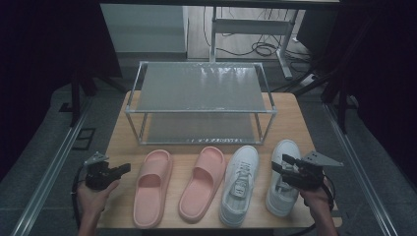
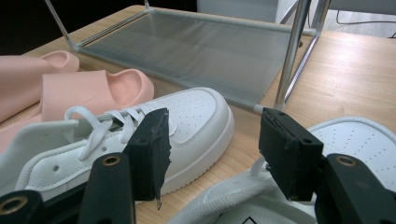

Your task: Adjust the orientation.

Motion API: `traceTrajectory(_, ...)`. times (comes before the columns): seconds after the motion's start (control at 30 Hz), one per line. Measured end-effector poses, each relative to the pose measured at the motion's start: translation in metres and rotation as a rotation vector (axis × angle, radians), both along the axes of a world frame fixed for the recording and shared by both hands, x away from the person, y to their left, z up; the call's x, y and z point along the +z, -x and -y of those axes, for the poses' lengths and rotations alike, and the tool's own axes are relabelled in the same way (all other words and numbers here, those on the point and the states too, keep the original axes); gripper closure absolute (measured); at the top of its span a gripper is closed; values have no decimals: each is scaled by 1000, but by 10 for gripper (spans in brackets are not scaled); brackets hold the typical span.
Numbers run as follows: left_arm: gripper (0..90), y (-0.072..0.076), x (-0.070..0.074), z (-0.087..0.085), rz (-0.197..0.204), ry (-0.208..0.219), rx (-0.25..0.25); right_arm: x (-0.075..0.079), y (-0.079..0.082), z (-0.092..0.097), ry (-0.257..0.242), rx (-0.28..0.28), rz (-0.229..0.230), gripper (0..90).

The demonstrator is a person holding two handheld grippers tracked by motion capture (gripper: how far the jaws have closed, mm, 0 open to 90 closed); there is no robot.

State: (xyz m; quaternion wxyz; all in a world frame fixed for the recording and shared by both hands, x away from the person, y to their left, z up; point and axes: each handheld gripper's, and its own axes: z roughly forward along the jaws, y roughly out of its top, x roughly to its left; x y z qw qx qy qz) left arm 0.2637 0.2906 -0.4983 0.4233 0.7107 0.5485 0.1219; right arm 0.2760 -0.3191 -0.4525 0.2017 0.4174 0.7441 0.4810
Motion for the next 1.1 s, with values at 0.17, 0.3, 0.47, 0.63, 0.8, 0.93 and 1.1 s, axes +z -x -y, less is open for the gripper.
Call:
traceTrajectory(0.17, 900, 20, 13, -11, 38, -3, 27, 2, 2, -1, 0, -1, 7, 433)
traceTrajectory(0.3, 900, 31, 16, -9, 46, -3, 14, 1, 1, -1, 2, 0, 6, 432)
traceTrajectory(0.47, 900, 32, 20, 3, 57, -20, -21, 1, 2, -2, -3, -6, 17, 433)
traceTrajectory(0.63, 900, 37, 28, 12, 76, -16, -50, 2, 4, -2, -8, -5, 20, 434)
traceTrajectory(0.8, 900, 41, 35, 22, 85, -5, -98, 4, 4, -2, -11, -8, 27, 433)
traceTrajectory(0.93, 900, 39, 29, 36, 54, 0, -148, 3, 3, -6, 0, 4, 24, 433)
traceTrajectory(1.1, 900, 35, 20, 48, 18, -11, -187, 3, 4, -9, 5, 14, 27, 433)
